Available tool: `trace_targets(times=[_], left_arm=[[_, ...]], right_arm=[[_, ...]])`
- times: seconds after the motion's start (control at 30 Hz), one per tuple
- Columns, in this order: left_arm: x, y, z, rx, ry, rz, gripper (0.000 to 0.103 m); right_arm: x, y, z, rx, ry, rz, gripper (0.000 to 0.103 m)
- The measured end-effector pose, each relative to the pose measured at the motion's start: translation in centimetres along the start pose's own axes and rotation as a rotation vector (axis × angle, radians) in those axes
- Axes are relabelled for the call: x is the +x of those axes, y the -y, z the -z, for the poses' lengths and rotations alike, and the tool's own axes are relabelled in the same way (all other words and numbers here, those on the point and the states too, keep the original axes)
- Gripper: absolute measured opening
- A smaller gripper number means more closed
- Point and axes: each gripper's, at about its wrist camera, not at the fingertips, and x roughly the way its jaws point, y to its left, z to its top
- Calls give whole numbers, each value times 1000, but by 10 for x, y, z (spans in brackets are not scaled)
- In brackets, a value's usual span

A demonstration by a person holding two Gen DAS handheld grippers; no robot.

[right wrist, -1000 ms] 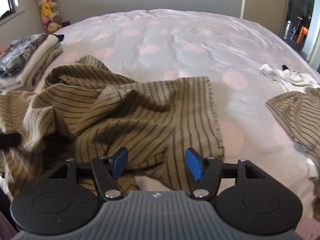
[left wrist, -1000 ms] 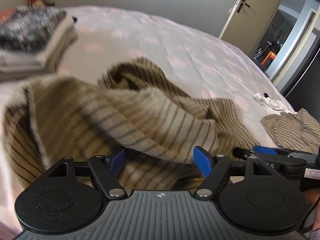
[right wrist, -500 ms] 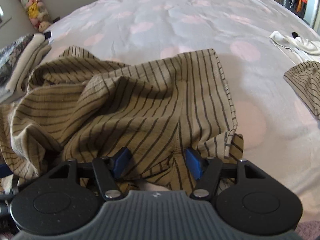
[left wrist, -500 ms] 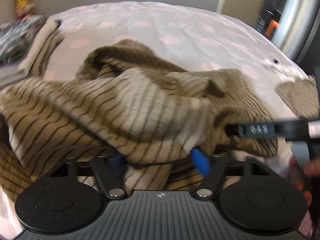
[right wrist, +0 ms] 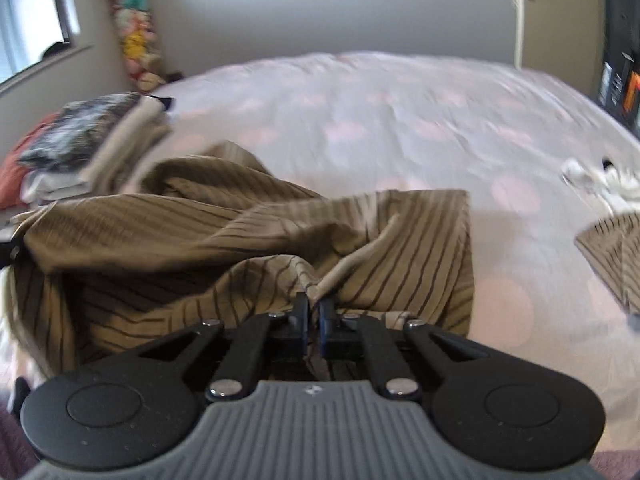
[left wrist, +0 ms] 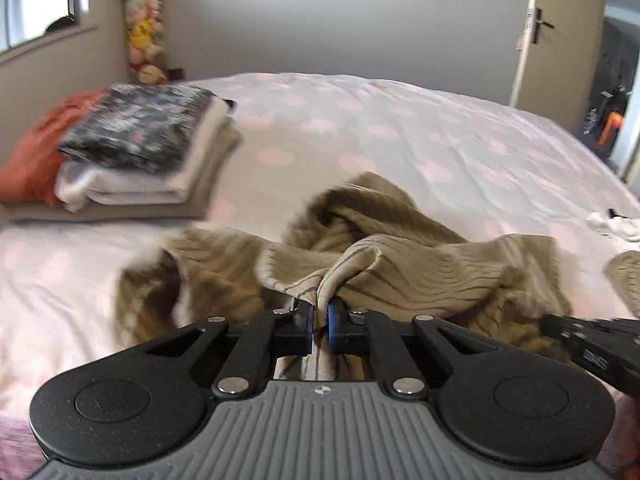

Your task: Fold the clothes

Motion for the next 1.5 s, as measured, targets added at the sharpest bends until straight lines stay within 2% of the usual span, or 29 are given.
trace_targets(times=[0.13, 0.23, 0.3, 0.33, 0.37, 0.43, 0.47, 0.53, 0.6, 0.7, 0.73, 0.77, 0.83, 0.97, 1.1, 1.23, 1.5], left_arm=[[-1, -7, 1, 12, -43, -15, 5], [-7, -11, 3, 1, -70, 38, 10], [-14, -12, 4, -12, -62, 69, 29], [-19, -11, 5, -9, -53, 79, 36], [-24, -9, 5, 0, -39, 83, 51], [-32, -3, 4, 21, -13, 85, 61], [-36, -1, 4, 31, -7, 88, 61], [-41, 4, 2, 48, -1, 98, 63], [-42, 6, 3, 51, -14, 124, 66], [-39, 11, 7, 63, -37, 148, 66], [-38, 13, 9, 68, -44, 153, 66], [-37, 14, 10, 69, -49, 159, 66], [-34, 18, 12, 69, -50, 172, 66], [-27, 30, 9, 93, -36, 200, 74], [-13, 46, 4, 138, -39, 210, 74], [11, 59, 2, 179, -82, 210, 74], [75, 57, 5, 188, -204, 192, 74]], right_arm=[[-19, -18, 13, 82, -29, -137, 6], [-30, -44, 28, 78, -82, -219, 6], [-36, -62, 35, 41, -119, -273, 6], [-40, -71, 37, 26, -132, -300, 6], [-44, -78, 39, 11, -145, -329, 6], [-51, -92, 43, -24, -169, -381, 6], [-53, -98, 46, -44, -182, -393, 6], [-55, -107, 51, -81, -208, -369, 6], [-54, -109, 54, -105, -230, -303, 9], [-55, -99, 50, -70, -221, -261, 23], [-57, -95, 48, -57, -207, -245, 38], [-62, -90, 46, -51, -183, -222, 44], [-69, -80, 41, -41, -136, -171, 46], [-69, -60, 26, -45, -79, -53, 58], [-52, -41, 9, -51, -72, 31, 62], [-28, -25, -3, -68, -88, 91, 73], [42, -9, -26, -116, -159, 138, 75]])
